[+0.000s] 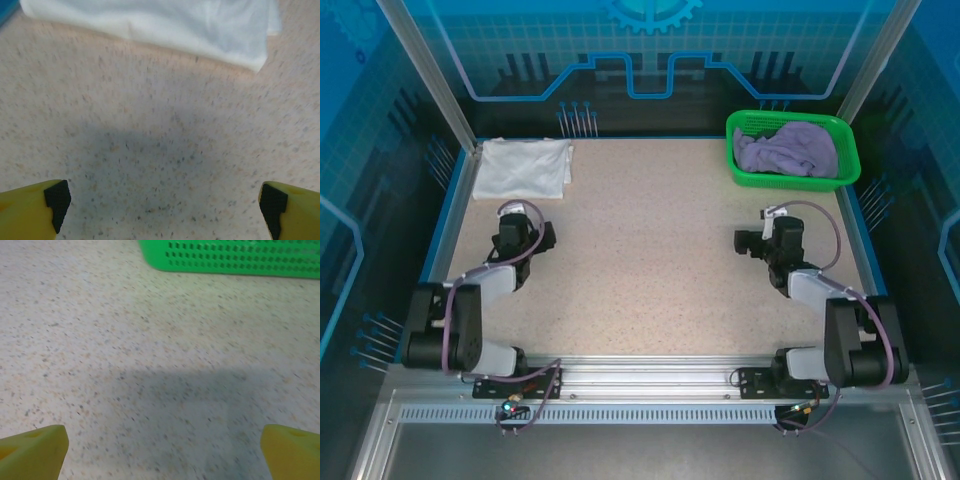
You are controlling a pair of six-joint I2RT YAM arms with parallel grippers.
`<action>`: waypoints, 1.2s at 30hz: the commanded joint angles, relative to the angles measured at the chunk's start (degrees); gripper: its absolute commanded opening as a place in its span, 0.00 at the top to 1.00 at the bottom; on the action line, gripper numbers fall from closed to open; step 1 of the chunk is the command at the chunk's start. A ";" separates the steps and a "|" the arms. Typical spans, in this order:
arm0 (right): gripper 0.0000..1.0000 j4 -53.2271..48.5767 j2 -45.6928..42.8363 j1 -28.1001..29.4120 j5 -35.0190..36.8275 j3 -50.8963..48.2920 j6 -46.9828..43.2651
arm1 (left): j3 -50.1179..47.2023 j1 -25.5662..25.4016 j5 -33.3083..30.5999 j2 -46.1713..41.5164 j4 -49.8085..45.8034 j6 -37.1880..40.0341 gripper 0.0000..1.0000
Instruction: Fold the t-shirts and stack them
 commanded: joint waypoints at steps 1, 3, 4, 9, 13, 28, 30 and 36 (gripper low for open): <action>0.00 9.09 3.16 0.47 -3.30 2.15 -3.45 | 5.23 1.10 3.10 4.21 4.46 0.34 0.01; 0.00 13.34 4.25 0.71 -3.55 1.13 -4.93 | 6.35 0.54 5.21 5.62 4.51 2.09 0.01; 0.00 14.28 4.69 0.55 -3.89 0.70 -4.74 | 6.15 0.13 6.16 5.81 5.13 2.97 0.01; 0.00 25.79 6.64 3.57 -3.19 -4.96 -8.29 | -6.13 -0.17 12.54 1.32 23.40 5.48 0.01; 0.00 30.98 7.97 4.62 0.29 -7.23 -8.24 | -11.12 -0.34 16.02 5.76 37.78 7.52 0.01; 0.00 24.18 8.84 2.23 -2.27 -3.16 -6.20 | -8.09 -1.71 13.66 5.63 31.20 8.33 0.01; 0.00 24.21 8.88 2.23 -2.31 -3.16 -6.20 | -8.03 -1.87 13.47 5.67 31.17 8.47 0.01; 0.00 23.51 8.92 1.45 -3.66 -2.80 -5.94 | -8.04 -1.89 13.44 5.61 31.23 8.38 0.01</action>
